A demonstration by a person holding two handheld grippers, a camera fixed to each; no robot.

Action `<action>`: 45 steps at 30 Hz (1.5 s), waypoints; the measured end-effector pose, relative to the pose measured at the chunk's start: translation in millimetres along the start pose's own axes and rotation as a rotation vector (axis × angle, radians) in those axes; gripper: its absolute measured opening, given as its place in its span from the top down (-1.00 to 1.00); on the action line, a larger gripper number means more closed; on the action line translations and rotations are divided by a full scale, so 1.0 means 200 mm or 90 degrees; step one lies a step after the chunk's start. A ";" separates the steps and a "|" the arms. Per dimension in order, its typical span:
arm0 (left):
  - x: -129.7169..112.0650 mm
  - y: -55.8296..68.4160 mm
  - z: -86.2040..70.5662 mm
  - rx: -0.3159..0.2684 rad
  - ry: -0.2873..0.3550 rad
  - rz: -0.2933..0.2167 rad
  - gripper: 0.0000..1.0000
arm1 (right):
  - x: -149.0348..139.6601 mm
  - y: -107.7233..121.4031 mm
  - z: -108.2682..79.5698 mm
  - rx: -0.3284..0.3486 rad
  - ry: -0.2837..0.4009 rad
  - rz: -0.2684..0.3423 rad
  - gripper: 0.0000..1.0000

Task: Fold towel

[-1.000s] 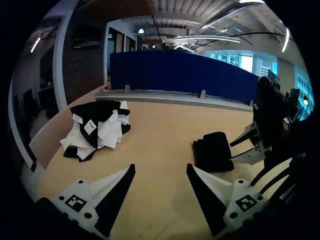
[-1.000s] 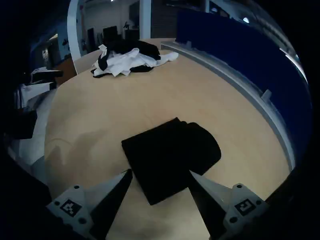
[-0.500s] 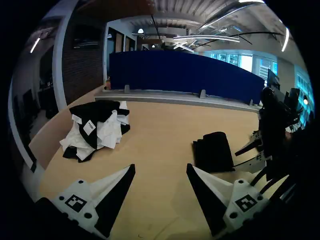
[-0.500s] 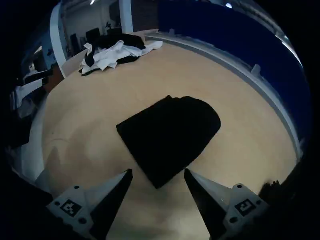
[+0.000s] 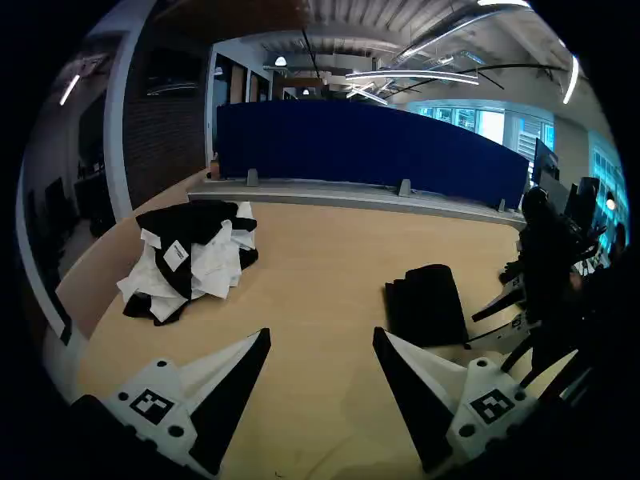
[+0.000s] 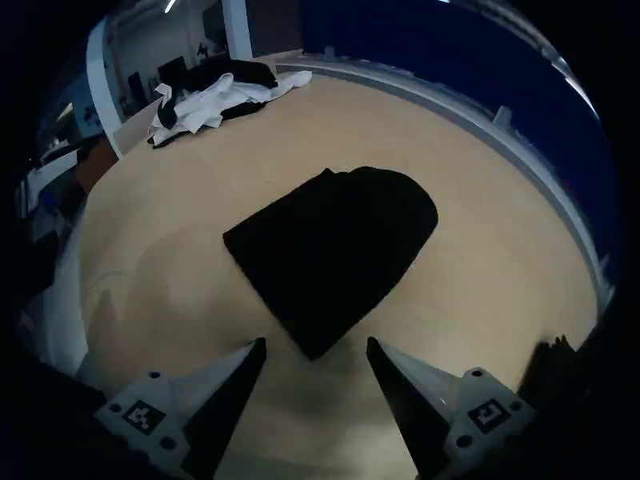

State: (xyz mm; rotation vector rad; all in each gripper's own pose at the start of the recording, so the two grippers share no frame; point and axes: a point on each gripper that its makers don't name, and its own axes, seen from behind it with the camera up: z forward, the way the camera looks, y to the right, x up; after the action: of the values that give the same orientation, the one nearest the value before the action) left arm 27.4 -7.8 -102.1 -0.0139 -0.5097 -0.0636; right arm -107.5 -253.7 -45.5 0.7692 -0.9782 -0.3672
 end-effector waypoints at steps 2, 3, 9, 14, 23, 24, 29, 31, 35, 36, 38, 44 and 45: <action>0.00 0.00 0.00 0.001 0.000 -0.002 -0.91 | -0.01 -0.01 0.01 0.004 -0.001 0.004 -0.67; 0.00 -0.01 0.00 0.001 0.000 -0.003 -0.91 | -0.02 -0.01 0.01 0.006 -0.002 0.006 -0.60; 0.00 -0.01 0.00 0.002 -0.001 -0.001 -0.91 | -0.04 -0.01 0.03 0.015 -0.007 0.026 -0.16; -0.01 -0.01 0.01 0.002 -0.002 -0.002 -0.91 | -0.05 -0.03 0.03 0.020 -0.008 0.026 0.20; -0.01 0.00 0.01 0.002 -0.002 -0.001 -0.91 | -0.06 -0.02 0.04 0.017 -0.015 0.023 0.40; -0.01 0.00 0.01 0.002 -0.002 -0.002 -0.91 | -0.07 -0.02 0.04 0.018 -0.017 0.022 0.40; -0.01 -0.01 0.01 0.003 -0.003 -0.003 -0.91 | -0.08 -0.03 0.05 0.018 -0.019 0.016 0.41; -0.01 0.00 0.02 0.003 -0.003 -0.003 -0.91 | -0.07 -0.03 0.05 0.019 -0.018 0.019 0.47; -0.01 0.00 0.02 0.003 -0.003 -0.002 -0.91 | -0.07 -0.03 0.06 0.020 -0.016 0.025 0.51; -0.01 0.00 0.02 0.003 -0.003 -0.003 -0.91 | -0.06 -0.02 0.06 0.021 -0.016 0.025 0.52; -0.01 0.00 0.02 0.003 -0.003 -0.003 -0.91 | -0.07 -0.02 0.06 0.018 -0.016 0.025 0.59; -0.01 0.00 0.03 0.004 -0.003 -0.004 -0.91 | -0.06 -0.01 0.06 0.016 -0.014 0.031 0.82; -0.01 0.00 0.03 0.004 -0.003 -0.003 -0.91 | -0.06 -0.01 0.06 0.017 -0.013 0.033 0.85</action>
State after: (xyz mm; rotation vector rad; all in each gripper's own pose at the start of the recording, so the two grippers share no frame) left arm 23.7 -7.4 -97.9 -0.0069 -0.5147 -0.0673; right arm -124.3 -253.7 -50.4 0.7639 -1.0224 -0.3184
